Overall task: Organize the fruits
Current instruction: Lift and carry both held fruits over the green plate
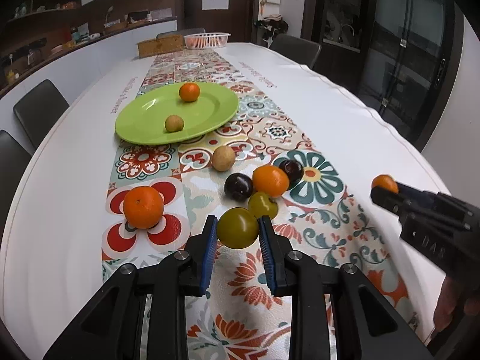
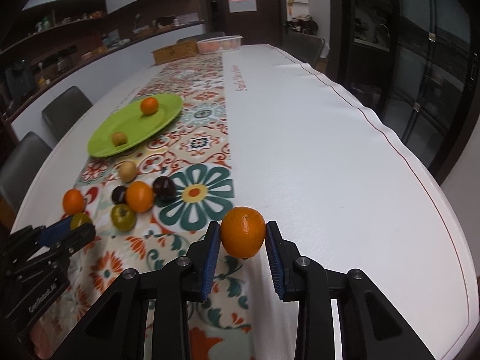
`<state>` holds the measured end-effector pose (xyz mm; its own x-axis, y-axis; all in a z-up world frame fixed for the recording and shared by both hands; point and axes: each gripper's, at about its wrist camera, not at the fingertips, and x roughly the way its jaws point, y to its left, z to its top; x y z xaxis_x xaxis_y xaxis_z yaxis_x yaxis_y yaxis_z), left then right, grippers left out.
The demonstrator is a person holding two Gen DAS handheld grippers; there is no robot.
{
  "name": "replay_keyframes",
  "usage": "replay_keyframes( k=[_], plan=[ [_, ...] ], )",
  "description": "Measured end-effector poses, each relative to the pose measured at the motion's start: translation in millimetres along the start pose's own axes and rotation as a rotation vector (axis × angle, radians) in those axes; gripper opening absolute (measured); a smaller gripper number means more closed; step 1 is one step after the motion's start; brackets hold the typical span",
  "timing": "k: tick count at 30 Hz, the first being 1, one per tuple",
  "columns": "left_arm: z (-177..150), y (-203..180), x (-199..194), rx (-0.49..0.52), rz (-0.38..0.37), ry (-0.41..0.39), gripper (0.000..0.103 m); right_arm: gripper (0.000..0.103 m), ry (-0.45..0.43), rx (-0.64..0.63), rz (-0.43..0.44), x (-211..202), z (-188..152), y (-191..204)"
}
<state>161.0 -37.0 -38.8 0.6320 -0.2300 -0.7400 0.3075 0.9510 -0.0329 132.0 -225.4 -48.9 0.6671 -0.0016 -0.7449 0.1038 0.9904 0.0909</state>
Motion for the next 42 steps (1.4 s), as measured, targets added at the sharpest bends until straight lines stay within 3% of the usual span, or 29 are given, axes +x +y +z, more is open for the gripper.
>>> replay_keyframes(
  k=[19, 28, 42],
  plan=[
    [12, -8, -47, -0.006, 0.005, -0.105, 0.028, 0.032, -0.124, -0.135, 0.104, -52, 5, 41],
    [22, 8, -51, -0.022, 0.032, -0.132, 0.028, 0.032, -0.127, -0.197, 0.146, -48, 17, 62],
    [61, 41, -42, -0.021, 0.049, -0.147, 0.028, 0.032, -0.140, -0.238, 0.199, -26, 70, 91]
  ],
)
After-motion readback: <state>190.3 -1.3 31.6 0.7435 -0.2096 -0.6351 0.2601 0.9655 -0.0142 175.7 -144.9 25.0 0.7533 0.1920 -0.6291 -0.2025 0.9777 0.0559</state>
